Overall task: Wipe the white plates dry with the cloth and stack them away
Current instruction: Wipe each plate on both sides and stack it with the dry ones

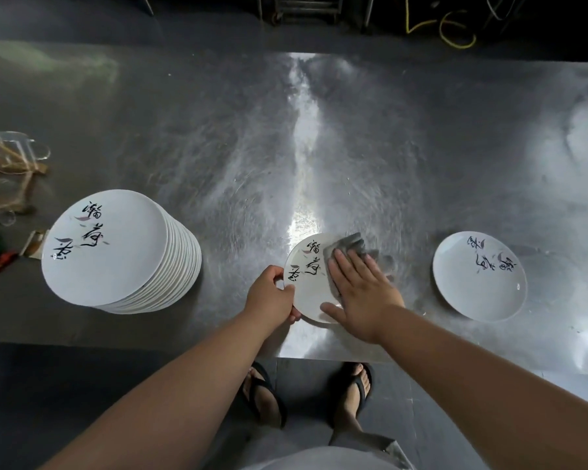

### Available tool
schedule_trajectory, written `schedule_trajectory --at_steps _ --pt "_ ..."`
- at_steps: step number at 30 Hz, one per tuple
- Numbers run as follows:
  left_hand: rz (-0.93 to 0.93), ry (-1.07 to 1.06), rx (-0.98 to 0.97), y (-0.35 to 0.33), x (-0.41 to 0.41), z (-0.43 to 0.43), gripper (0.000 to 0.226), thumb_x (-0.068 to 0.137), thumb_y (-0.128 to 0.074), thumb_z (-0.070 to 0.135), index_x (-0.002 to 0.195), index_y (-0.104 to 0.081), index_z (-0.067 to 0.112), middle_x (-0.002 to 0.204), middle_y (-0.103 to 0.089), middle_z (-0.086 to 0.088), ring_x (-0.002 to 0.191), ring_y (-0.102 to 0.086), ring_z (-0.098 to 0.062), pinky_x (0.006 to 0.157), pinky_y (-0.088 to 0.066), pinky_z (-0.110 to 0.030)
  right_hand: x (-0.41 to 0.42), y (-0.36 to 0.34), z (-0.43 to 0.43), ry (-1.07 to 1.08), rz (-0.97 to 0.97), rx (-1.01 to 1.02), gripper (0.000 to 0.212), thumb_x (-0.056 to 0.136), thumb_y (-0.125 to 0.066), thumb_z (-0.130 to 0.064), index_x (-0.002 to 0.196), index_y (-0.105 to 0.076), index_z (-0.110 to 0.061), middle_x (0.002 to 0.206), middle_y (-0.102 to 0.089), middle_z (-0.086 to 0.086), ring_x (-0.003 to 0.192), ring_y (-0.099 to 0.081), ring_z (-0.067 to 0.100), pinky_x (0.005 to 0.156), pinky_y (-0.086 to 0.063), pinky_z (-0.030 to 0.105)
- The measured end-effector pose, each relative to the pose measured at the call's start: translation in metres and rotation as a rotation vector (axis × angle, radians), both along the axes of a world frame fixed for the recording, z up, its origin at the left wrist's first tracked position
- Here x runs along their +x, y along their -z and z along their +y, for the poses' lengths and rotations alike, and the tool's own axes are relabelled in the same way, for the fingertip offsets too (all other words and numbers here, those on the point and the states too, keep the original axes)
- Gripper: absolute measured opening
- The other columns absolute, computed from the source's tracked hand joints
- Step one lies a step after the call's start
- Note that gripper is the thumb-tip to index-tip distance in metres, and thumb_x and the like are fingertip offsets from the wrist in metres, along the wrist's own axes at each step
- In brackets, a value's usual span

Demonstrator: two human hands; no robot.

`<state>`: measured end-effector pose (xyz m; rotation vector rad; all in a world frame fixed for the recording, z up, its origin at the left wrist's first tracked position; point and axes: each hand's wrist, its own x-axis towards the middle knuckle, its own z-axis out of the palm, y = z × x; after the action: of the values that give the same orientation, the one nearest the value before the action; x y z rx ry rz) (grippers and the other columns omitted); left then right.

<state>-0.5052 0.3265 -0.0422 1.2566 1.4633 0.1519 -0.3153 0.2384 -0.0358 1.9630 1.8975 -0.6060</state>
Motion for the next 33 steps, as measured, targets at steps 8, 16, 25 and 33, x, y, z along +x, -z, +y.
schedule_trajectory --at_steps 8,16,25,33 --pt "0.027 -0.03 0.004 -0.001 0.006 -0.003 0.02 0.102 -0.052 0.008 0.114 -0.055 0.023 0.099 -0.073 -0.009 0.057 -0.075 -0.025 0.052 -0.061 -0.033 0.003 -0.014 -0.031 -0.129 0.058 -0.046 0.097 0.083 0.015 -0.079 0.162 0.023 -0.024 0.169 0.031 0.0 0.155 0.029 0.021 0.126 0.019 0.043" --pt "-0.001 -0.153 -0.038 0.001 0.009 -0.004 0.021 0.102 -0.054 0.008 0.113 -0.056 0.025 0.087 -0.075 -0.011 0.058 -0.075 -0.028 0.061 -0.066 -0.048 -0.047 -0.008 -0.06 0.057 0.113 -0.071 0.103 0.088 0.013 -0.082 0.163 0.019 -0.012 0.166 0.03 0.012 0.156 0.026 0.03 0.128 0.012 0.047" --pt "0.093 0.119 0.056 -0.001 0.008 0.008 0.019 0.105 -0.05 0.009 0.116 -0.056 0.024 0.107 -0.069 -0.002 0.06 -0.075 -0.027 0.058 -0.065 -0.043 0.023 0.002 0.014 -0.117 0.004 0.025 0.096 0.089 0.009 -0.083 0.161 0.026 -0.021 0.167 0.033 0.002 0.155 0.03 0.022 0.129 0.01 0.047" --pt "0.069 0.073 0.045 0.003 0.007 0.009 0.016 0.105 -0.051 0.009 0.113 -0.058 0.021 0.102 -0.072 -0.007 0.054 -0.071 -0.026 0.056 -0.064 -0.042 0.016 0.01 0.05 -0.32 -0.005 0.023 0.09 0.095 0.0 -0.08 0.16 0.027 -0.025 0.167 0.034 -0.002 0.155 0.031 0.02 0.129 0.009 0.046"
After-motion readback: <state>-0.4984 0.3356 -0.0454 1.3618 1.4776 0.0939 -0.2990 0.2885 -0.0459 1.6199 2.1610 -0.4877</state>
